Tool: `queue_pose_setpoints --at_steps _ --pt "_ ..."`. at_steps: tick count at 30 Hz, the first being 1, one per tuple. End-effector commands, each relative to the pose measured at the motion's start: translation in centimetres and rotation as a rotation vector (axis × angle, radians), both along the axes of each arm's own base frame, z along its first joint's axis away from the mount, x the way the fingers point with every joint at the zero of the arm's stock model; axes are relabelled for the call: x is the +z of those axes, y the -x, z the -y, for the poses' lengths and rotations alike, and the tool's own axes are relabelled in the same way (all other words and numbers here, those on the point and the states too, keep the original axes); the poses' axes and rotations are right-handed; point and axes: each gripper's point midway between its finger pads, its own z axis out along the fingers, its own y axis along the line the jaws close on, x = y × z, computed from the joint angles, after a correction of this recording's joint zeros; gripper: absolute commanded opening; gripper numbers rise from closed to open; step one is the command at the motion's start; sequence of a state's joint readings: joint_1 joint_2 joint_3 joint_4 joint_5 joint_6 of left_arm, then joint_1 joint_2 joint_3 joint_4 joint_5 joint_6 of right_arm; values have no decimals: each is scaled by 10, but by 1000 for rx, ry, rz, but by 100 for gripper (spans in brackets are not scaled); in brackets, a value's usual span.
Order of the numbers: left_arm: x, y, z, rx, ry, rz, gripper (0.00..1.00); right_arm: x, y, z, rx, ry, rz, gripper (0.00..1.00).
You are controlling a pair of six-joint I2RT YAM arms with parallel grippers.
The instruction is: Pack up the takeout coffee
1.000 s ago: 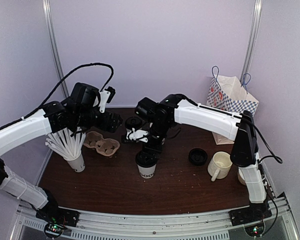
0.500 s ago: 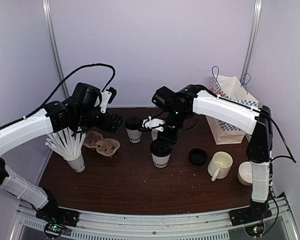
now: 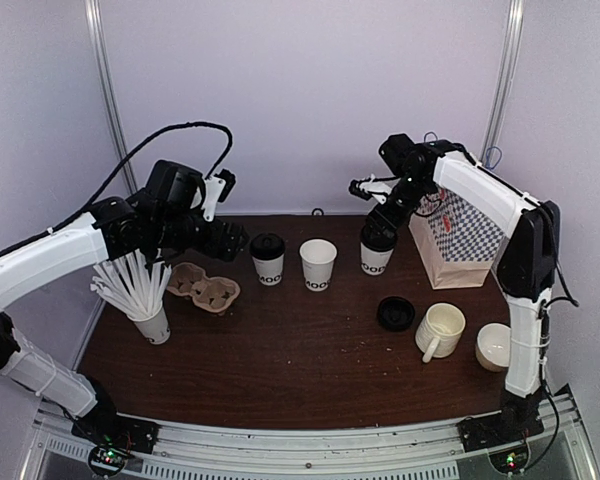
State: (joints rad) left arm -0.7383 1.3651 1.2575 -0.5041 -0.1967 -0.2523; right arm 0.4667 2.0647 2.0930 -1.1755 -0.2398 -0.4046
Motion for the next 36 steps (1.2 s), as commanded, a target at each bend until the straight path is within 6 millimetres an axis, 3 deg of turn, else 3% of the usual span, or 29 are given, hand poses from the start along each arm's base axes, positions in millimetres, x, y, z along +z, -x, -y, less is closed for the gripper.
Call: queue_pose_setpoints --at_steps 1,6,16,22,26,31,36 --pt "12 -5 5 -11 28 10 88 -4 -39 6 -126 13 25 72" --pt "11 -3 4 -11 28 4 88 -17 -58 6 -148 19 20 73" --pt "6 -1 3 -13 17 -14 88 -38 -58 4 -150 24 -34 81" --pt "3 -1 7 -32 13 -29 88 -26 -54 5 -153 14 -26 92" --pt "3 0 8 -38 9 -34 88 6 -45 8 -151 -12 10 93" --pt "-1 2 11 -66 -5 -45 88 68 -21 16 -127 -81 91 93" --pt "-6 6 22 -141 -19 -72 79 144 1 44 -138 -151 256 91"
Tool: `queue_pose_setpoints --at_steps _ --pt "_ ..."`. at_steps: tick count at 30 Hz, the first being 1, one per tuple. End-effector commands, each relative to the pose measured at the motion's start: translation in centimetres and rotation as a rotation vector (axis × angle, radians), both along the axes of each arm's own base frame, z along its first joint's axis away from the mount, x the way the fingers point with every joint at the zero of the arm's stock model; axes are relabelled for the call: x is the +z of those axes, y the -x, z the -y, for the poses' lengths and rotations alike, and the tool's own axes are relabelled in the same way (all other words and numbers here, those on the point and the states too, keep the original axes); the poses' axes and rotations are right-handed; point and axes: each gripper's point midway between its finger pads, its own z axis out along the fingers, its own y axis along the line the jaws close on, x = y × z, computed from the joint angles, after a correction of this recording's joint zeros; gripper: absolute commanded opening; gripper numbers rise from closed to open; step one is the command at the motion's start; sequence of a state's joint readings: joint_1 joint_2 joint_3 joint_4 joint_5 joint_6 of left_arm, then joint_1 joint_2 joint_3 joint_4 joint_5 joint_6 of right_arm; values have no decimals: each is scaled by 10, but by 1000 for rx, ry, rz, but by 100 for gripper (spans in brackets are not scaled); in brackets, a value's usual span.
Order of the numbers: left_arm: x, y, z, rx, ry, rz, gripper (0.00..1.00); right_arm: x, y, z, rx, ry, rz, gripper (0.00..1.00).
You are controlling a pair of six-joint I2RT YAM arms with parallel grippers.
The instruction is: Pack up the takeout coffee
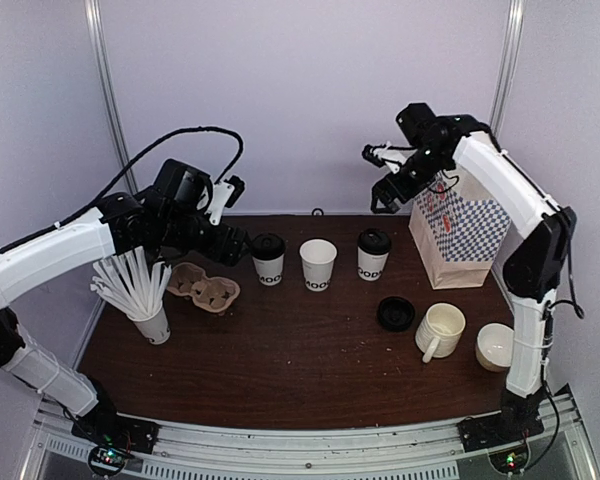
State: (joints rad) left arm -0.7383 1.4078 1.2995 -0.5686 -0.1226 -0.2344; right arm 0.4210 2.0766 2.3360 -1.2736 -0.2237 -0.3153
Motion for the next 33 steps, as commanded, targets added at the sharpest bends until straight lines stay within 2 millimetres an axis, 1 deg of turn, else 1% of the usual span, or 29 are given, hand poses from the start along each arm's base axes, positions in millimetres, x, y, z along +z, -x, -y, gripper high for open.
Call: queue_pose_setpoints --at_steps 1,3,5,7,9,12,14,15,18,19,24,27,30,31,33 --pt "5 0 14 -84 8 -12 78 91 25 34 -20 -72 203 90" --pt "2 1 19 -103 15 -26 78 118 26 57 -75 -75 291 88" --pt "0 1 22 -117 20 -36 78 139 25 84 -142 -84 360 86" --pt "-1 1 24 -119 18 -38 78 152 20 116 -231 -80 408 83" --pt "0 1 24 -119 19 -38 77 157 14 150 -328 -63 426 81" --pt "-1 2 23 -120 18 -39 78 146 5 199 -469 -23 406 78" --pt "-2 4 24 -131 24 -48 78 134 -1 226 -542 -8 379 78" --pt "-2 6 26 -143 30 -53 78 127 -4 243 -583 1 367 78" --pt "-4 9 28 -158 37 -64 76 106 -16 275 -652 16 316 82" --pt "-4 10 30 -168 42 -69 74 94 -23 286 -670 26 287 84" --pt "-7 14 33 -190 49 -89 73 65 -47 306 -689 -37 232 84" --pt "-9 14 33 -189 48 -93 73 52 -61 307 -662 -58 210 80" --pt "-10 14 34 -189 51 -100 73 45 -71 303 -619 -79 198 73" --pt "-11 14 34 -189 52 -104 73 43 -73 301 -607 -85 198 69" --pt "-13 14 35 -186 54 -112 73 39 -78 299 -593 -94 196 58"
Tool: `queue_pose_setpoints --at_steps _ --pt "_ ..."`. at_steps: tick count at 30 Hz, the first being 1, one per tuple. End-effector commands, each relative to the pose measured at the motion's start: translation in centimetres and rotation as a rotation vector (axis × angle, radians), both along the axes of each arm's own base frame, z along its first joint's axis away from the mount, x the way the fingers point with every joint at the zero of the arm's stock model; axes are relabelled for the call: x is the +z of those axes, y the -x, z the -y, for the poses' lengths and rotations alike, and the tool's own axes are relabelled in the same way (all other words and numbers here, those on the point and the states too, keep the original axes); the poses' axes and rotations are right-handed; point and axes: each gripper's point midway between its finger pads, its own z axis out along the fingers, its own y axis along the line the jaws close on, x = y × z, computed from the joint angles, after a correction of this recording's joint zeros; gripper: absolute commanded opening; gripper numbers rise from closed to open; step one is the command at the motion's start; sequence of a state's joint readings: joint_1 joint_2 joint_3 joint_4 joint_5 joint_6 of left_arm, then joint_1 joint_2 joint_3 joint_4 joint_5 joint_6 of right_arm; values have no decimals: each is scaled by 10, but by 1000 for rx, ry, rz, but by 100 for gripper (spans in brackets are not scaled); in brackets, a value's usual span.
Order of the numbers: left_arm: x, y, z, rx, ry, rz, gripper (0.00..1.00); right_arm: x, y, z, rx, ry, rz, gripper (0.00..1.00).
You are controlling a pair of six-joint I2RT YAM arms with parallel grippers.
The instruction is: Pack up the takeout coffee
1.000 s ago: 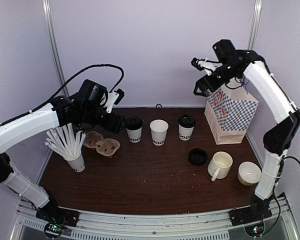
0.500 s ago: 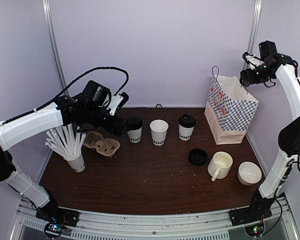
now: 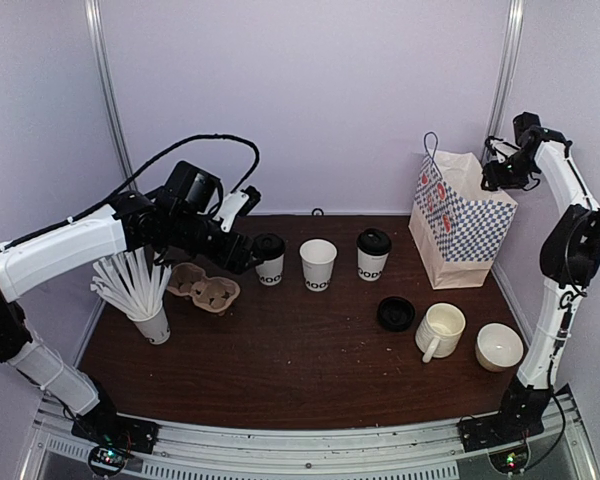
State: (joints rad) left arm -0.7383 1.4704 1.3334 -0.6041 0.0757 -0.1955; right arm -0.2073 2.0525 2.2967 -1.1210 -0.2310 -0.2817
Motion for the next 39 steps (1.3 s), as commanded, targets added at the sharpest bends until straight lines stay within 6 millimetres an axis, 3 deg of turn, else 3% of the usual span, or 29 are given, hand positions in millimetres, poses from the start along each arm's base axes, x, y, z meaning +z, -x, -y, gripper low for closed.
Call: queue_pose_setpoints --at_steps 1,2,8,15,19,22,27,33,39 --pt "4 -3 5 -7 25 -3 73 18 -12 -10 64 -30 78 52" --pt "2 -4 5 -5 24 -7 73 18 -13 -10 68 -32 78 40" --pt "-3 -1 5 -13 13 -36 71 25 -13 -4 57 -20 106 1" --pt "-18 7 -7 -8 -88 -103 63 66 -3 2 21 22 223 0" --pt "-50 2 -29 91 -234 -164 62 90 10 -6 27 -1 301 0" --pt "-75 -3 -52 161 -392 -192 58 94 15 -11 37 -23 319 0" --pt "-100 -18 -65 218 -518 -181 48 99 22 -18 55 -51 328 0" --pt "-126 -40 -67 205 -647 -176 18 105 32 -26 74 -72 348 0" --pt "-146 -49 -75 202 -743 -185 16 109 43 -33 93 -94 366 0"
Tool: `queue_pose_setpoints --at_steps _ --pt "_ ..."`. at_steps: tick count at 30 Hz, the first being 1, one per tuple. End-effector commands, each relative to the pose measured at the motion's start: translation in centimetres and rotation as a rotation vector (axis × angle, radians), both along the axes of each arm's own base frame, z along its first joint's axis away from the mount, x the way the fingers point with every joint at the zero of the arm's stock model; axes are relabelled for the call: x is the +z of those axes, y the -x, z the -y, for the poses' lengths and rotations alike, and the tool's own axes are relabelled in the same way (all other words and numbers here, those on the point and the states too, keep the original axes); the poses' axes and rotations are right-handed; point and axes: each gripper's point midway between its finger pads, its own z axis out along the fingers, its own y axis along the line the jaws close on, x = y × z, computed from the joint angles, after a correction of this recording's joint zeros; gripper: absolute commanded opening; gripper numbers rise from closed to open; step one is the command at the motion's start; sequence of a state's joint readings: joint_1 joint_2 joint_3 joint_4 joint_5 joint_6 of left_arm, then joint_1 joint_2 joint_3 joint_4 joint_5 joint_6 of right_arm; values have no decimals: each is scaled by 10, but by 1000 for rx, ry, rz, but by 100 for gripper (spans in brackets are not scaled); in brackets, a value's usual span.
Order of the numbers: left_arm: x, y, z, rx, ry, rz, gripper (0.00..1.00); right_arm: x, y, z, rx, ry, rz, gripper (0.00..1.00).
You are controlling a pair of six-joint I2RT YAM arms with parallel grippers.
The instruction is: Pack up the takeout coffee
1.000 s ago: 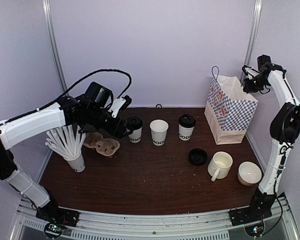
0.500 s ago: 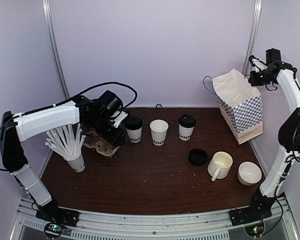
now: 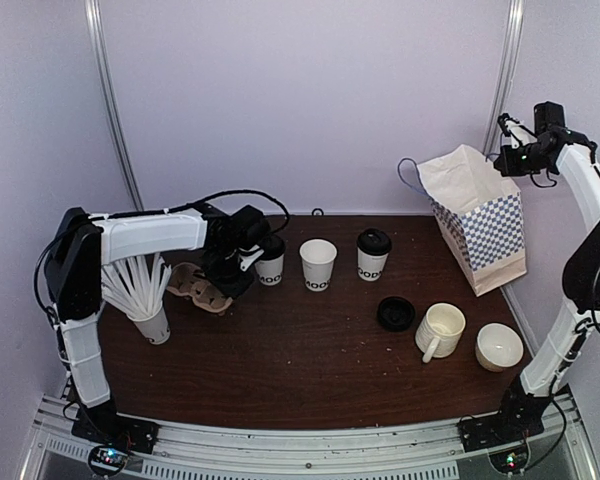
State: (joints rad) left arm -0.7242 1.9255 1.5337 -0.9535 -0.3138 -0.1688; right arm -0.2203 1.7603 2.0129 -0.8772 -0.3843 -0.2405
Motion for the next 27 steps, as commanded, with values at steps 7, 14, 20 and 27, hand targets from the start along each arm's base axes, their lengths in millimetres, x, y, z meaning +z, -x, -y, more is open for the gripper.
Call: queue_pose_setpoints --at_steps 7,14,20,27 --pt "-17 -17 -28 28 -137 -3 16 35 16 -12 38 -34 102 0" --pt "-39 -9 -20 -49 -122 -123 16 31 13 -16 43 -67 99 0" --pt "-44 5 -3 -133 -83 -192 19 29 11 -17 46 -85 94 0" --pt "-35 21 32 -251 -35 -209 20 25 8 -18 49 -105 83 0"
